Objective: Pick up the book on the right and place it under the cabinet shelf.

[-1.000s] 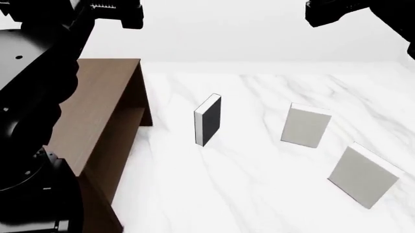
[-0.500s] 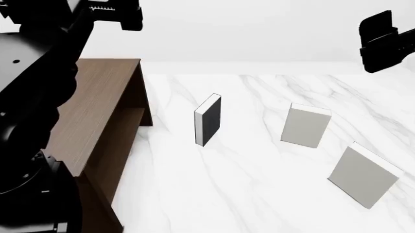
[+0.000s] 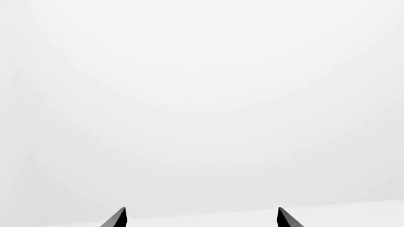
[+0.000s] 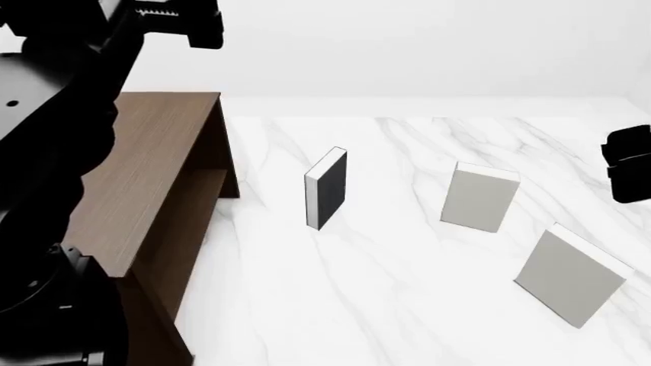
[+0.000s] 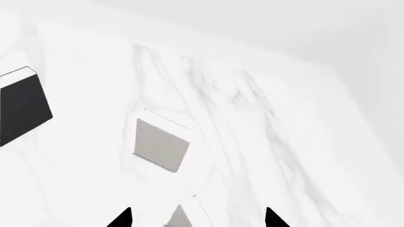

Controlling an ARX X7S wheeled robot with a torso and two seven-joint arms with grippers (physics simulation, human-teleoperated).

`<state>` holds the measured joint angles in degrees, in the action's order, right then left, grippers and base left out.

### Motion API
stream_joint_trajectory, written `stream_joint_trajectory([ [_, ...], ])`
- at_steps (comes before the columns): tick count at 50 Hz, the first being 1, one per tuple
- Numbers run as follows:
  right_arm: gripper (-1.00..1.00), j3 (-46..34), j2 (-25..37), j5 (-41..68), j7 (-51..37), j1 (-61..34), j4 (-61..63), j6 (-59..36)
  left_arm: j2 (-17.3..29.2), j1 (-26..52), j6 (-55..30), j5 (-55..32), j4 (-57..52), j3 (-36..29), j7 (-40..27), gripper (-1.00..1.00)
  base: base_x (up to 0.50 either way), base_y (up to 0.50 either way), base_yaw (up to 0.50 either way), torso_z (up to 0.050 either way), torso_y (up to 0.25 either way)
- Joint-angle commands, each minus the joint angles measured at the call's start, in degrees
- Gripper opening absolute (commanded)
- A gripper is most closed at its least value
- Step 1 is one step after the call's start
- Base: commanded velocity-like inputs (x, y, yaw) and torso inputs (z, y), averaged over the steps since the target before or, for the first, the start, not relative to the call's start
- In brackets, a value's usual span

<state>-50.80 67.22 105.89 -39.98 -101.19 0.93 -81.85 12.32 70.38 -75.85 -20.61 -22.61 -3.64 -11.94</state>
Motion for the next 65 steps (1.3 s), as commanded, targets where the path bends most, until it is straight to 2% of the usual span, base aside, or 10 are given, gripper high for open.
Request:
stream_joint_trajectory([
  [1, 1.0, -1.37, 4.37, -4.33, 5.58, 6.57, 2.04, 5.09, 0.16, 0.13, -1.05, -0.61, -1.31, 0.18, -0.4, 1.0, 0.0, 0.0, 0.0, 0.0, 0.0],
  [22, 1.0, -4.68, 4.99, -13.47, 12.89, 17.11, 0.89, 15.56, 0.79, -1.52, -0.86, -1.34, -2.48, -0.34, -0.7, 1.0, 0.0, 0.0, 0.0, 0.0, 0.0],
  [37, 1.0, -7.87, 2.43, -22.57, 18.48, 19.72, -2.84, 18.11, 0.47, -2.59, -2.66, -2.52, -5.3, -0.18, -1.37, 1.0, 0.0, 0.0, 0.0, 0.0, 0.0],
  [65, 1.0, -10.87, -1.09, -28.84, 22.49, 23.23, -8.93, 22.01, 0.48, -1.08, -7.36, -4.93, -9.32, 1.75, -2.56, 1.0, 0.0, 0.0, 0.0, 0.0, 0.0],
])
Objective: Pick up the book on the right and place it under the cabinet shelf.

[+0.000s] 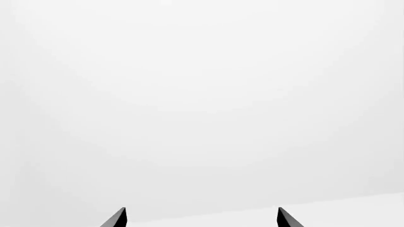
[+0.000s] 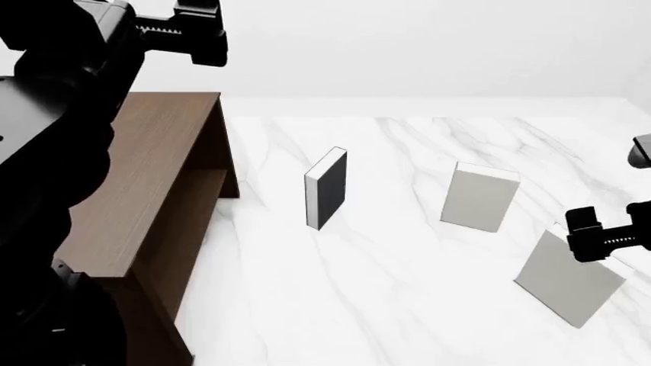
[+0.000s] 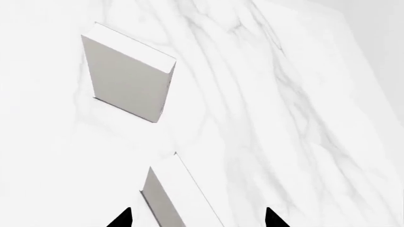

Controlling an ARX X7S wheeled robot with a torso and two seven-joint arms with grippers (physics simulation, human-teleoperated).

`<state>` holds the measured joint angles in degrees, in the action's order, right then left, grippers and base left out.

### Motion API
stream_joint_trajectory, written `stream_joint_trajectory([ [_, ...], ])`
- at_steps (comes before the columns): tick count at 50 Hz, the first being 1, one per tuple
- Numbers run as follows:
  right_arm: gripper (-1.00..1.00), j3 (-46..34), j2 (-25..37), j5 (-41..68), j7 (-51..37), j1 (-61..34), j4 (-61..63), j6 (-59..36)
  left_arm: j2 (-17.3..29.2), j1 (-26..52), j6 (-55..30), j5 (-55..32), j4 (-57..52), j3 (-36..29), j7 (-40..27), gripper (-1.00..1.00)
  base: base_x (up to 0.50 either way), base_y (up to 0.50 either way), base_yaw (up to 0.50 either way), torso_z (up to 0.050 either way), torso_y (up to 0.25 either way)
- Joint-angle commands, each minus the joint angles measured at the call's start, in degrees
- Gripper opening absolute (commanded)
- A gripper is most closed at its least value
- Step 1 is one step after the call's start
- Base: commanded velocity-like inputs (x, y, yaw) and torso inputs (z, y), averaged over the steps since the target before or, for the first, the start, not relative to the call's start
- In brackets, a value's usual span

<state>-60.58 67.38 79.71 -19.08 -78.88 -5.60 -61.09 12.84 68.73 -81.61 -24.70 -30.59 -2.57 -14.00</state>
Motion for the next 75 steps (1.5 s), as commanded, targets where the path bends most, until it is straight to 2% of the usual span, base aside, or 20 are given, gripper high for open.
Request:
stream_joint_trajectory([
  [1, 1.0, -1.19, -1.39, -2.87, 1.75, 0.96, -2.64, 1.31, -0.02, 0.6, -1.68, -0.9, -1.4, 0.66, -0.54, 1.0, 0.0, 0.0, 0.0, 0.0, 0.0],
  [38, 1.0, -4.15, -5.96, -7.32, 6.04, 5.82, -10.12, 5.92, -0.03, 2.72, -4.05, -3.18, -2.53, 0.22, -2.6, 1.0, 0.0, 0.0, 0.0, 0.0, 0.0],
  [75, 1.0, -6.38, -11.21, -12.78, 7.86, 8.49, -18.45, 10.43, 1.39, 0.06, -1.9, -4.65, -2.28, -0.61, -3.8, 1.0, 0.0, 0.0, 0.0, 0.0, 0.0],
])
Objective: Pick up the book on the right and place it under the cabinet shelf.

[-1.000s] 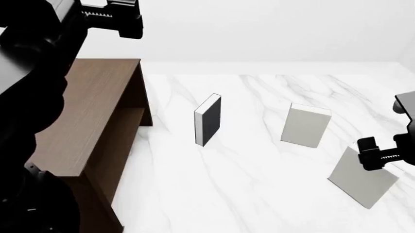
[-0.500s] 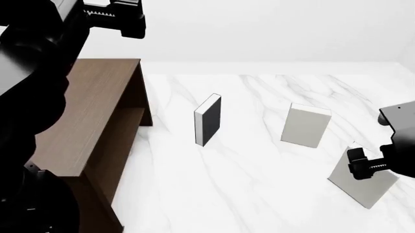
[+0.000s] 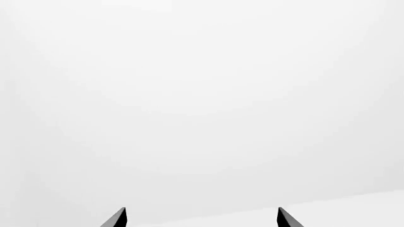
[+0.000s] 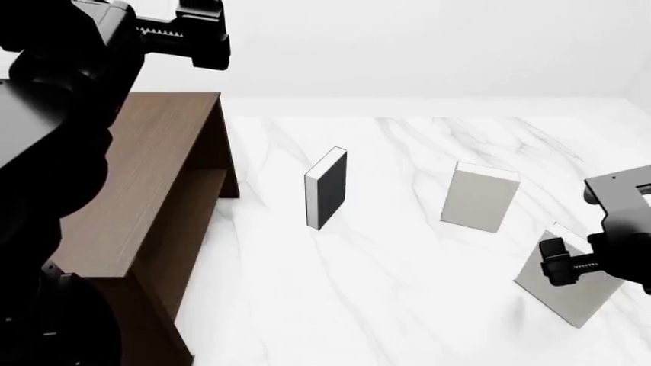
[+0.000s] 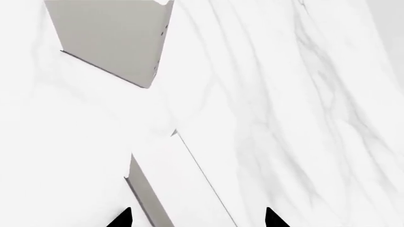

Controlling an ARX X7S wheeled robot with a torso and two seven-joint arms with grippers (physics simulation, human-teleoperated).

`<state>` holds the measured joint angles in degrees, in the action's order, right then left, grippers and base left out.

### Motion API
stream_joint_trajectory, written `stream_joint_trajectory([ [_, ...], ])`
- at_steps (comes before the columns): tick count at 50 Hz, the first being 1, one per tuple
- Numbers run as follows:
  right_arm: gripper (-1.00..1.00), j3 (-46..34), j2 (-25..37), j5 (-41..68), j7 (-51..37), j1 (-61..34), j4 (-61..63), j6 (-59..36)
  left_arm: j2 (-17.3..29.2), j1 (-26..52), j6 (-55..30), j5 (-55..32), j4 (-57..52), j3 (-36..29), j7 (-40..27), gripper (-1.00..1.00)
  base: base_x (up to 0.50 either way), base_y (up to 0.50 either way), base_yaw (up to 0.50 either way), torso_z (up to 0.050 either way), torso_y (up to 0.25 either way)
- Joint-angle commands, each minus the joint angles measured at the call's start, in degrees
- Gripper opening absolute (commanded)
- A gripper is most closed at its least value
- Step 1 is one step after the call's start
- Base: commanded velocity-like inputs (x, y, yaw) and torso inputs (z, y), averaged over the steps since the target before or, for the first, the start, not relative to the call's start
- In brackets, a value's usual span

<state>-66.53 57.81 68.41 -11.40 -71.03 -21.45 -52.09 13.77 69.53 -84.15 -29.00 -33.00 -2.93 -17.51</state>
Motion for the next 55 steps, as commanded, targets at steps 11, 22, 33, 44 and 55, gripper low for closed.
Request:
stream_joint_trajectory([
  [11, 1.0, -0.92, -3.32, -1.84, 1.65, 1.99, -4.61, 2.55, 0.8, -0.96, 0.74, -0.79, 0.1, -0.29, -0.66, 1.0, 0.0, 0.0, 0.0, 0.0, 0.0],
  [22, 1.0, -1.24, -4.28, -1.81, 2.7, 3.49, -5.92, 3.38, 0.8, -1.01, 1.07, -1.14, 0.24, -0.69, -1.13, 1.0, 0.0, 0.0, 0.0, 0.0, 0.0],
  [33, 1.0, -1.34, -4.61, -2.03, 2.98, 4.24, -6.89, 3.97, 1.05, -1.05, 0.87, -1.74, -0.04, -0.67, -1.48, 1.0, 0.0, 0.0, 0.0, 0.0, 0.0],
  [44, -1.0, -1.64, -4.33, -1.69, 2.98, 4.7, -5.09, 3.25, 1.23, -0.18, -0.14, -2.7, -0.5, 0.2, -1.84, 1.0, 0.0, 0.0, 0.0, 0.0, 0.0],
  [55, -1.0, -1.7, -4.0, -2.05, 2.62, 3.3, -3.64, 2.04, 1.36, -0.1, 0.26, -3.15, -0.22, 0.24, -2.26, 1.0, 0.0, 0.0, 0.0, -0.001, 0.0],
])
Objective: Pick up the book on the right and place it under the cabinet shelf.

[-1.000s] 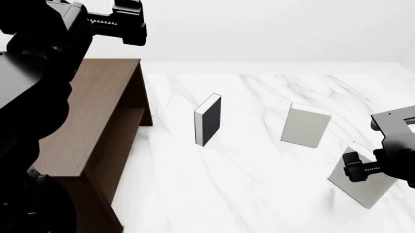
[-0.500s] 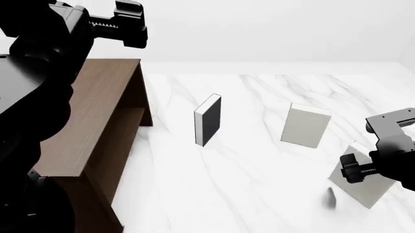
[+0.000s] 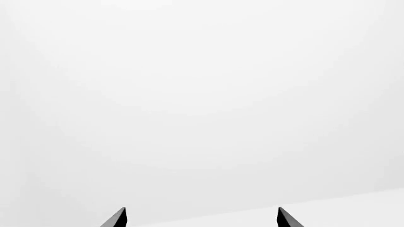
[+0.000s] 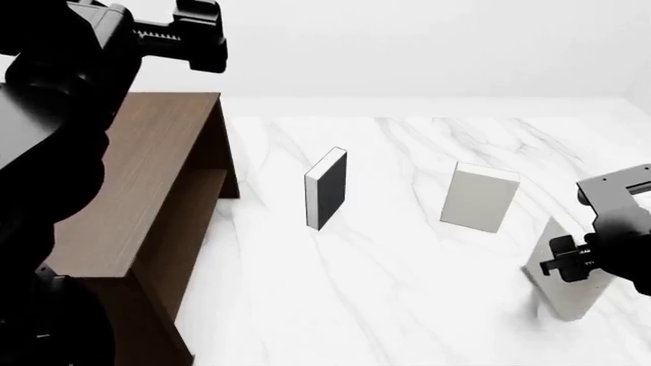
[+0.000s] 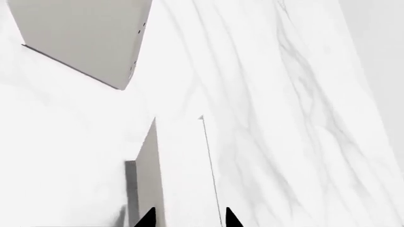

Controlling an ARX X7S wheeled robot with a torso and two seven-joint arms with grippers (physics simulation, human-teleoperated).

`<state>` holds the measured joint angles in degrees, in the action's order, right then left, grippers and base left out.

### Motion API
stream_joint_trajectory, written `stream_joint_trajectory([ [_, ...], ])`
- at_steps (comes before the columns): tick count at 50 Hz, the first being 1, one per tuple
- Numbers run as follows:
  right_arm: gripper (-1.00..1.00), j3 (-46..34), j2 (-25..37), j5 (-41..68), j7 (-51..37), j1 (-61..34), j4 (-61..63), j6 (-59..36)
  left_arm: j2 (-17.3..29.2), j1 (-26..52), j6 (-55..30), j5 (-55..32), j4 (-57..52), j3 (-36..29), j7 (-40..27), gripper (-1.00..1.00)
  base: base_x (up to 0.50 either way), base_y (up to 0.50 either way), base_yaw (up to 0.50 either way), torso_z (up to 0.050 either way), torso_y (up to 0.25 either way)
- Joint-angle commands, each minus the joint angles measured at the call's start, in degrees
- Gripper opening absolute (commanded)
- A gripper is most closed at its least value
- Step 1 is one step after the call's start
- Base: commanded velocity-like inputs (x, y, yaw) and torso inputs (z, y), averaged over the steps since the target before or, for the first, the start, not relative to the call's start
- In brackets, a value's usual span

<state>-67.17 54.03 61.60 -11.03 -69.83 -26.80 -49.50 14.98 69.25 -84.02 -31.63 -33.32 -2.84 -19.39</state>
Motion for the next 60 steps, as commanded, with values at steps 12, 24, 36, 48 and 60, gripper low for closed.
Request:
stream_joint_trajectory([
  [12, -1.0, -1.07, -0.61, 4.41, 3.33, 0.45, 3.45, -1.12, 0.53, -0.29, 0.67, -0.94, 0.15, 0.12, -0.82, 1.0, 0.0, 0.0, 0.0, -0.001, 0.0],
  [24, -1.0, 0.49, 0.53, 5.43, 3.5, -5.37, 11.03, -3.85, 0.66, 0.21, 0.49, -1.54, 0.05, 0.02, -1.33, 1.0, 0.0, 0.0, 0.0, 0.0, 0.0],
  [36, -1.0, 1.19, 2.12, 6.51, 2.19, -7.05, 16.99, -5.4, 0.82, 0.25, 0.79, -2.1, -0.07, -0.32, -1.74, 1.0, 0.0, 0.0, 0.0, 0.0, 0.0],
  [48, -1.0, 3.04, 2.25, 8.0, 1.22, -8.21, 22.0, -4.21, 1.34, -0.06, 1.75, -2.37, 0.26, -0.6, -1.98, 1.0, 0.0, 0.0, 0.0, 0.0, 0.001],
  [60, -1.0, 7.46, 3.8, 13.68, -1.43, -3.76, 30.79, 3.58, 1.2, 0.15, 2.0, -2.84, 0.4, -0.46, -2.49, 1.0, 0.0, 0.0, 0.0, 0.0, 0.001],
])
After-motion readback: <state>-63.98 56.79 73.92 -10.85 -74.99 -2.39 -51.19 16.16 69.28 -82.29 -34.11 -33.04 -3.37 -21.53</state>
